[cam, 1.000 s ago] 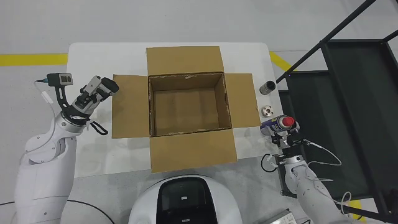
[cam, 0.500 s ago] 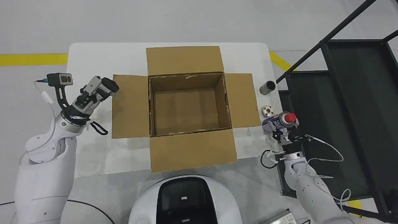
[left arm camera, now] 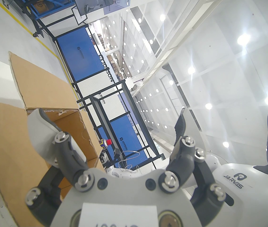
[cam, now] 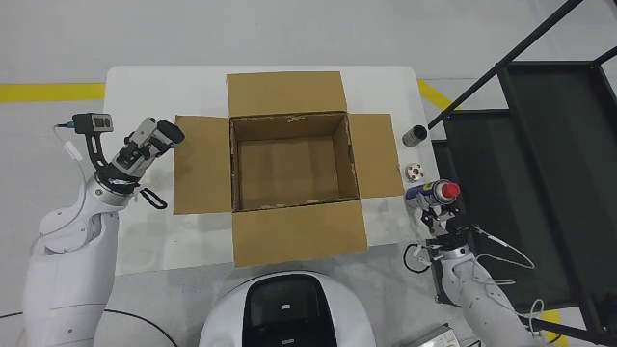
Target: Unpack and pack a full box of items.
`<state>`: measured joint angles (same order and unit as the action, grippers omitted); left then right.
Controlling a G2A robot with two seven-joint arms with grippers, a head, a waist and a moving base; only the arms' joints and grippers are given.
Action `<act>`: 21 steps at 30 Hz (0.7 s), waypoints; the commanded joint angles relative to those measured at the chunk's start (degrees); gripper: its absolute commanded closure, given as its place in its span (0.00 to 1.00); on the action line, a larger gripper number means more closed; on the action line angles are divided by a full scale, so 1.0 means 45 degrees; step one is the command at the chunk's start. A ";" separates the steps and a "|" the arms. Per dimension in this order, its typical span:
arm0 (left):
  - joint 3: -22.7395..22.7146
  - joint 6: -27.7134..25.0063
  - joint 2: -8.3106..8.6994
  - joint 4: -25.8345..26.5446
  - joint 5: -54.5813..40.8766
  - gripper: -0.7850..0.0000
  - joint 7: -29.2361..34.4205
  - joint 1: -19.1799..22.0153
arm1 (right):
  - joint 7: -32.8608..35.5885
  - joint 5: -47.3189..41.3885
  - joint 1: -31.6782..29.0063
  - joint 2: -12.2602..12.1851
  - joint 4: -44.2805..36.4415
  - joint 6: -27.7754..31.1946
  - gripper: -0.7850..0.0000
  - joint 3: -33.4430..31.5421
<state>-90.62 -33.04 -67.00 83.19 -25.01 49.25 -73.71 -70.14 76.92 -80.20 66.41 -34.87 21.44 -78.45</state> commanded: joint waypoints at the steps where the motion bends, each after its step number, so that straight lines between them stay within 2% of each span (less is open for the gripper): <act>1: 0.0000 0.0000 0.0000 0.0000 0.0000 0.00 0.0000 0.0000 | -0.0363 0.0072 -0.0193 -0.0057 -0.0179 -0.0040 1.00 -0.0098; 6: 0.0000 0.0000 0.0000 0.0000 0.0000 0.00 0.0000 0.0000 | -0.1362 0.0382 -0.1034 -0.0345 -0.1467 0.0023 1.00 -0.0658; 10: 0.0000 0.0000 0.0000 0.0000 0.0000 0.00 0.0000 0.0000 | -0.1252 0.0758 -0.1860 -0.0625 -0.3305 -0.0048 1.00 -0.1318; 17: 0.0000 0.0000 0.0000 0.0000 0.0000 0.00 0.0000 0.0000 | 0.1126 0.0739 -0.3219 -0.0919 -0.7322 -0.0489 1.00 -0.2559; 21: 0.0000 0.0000 0.0000 0.0000 0.0000 0.00 0.0000 0.0000 | 0.2522 0.0420 -0.3869 -0.0890 -0.9286 -0.1425 1.00 -0.2882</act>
<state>-90.62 -33.04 -67.00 83.19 -25.01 49.25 -73.71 -60.34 78.87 -97.12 62.35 -74.57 15.88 -91.43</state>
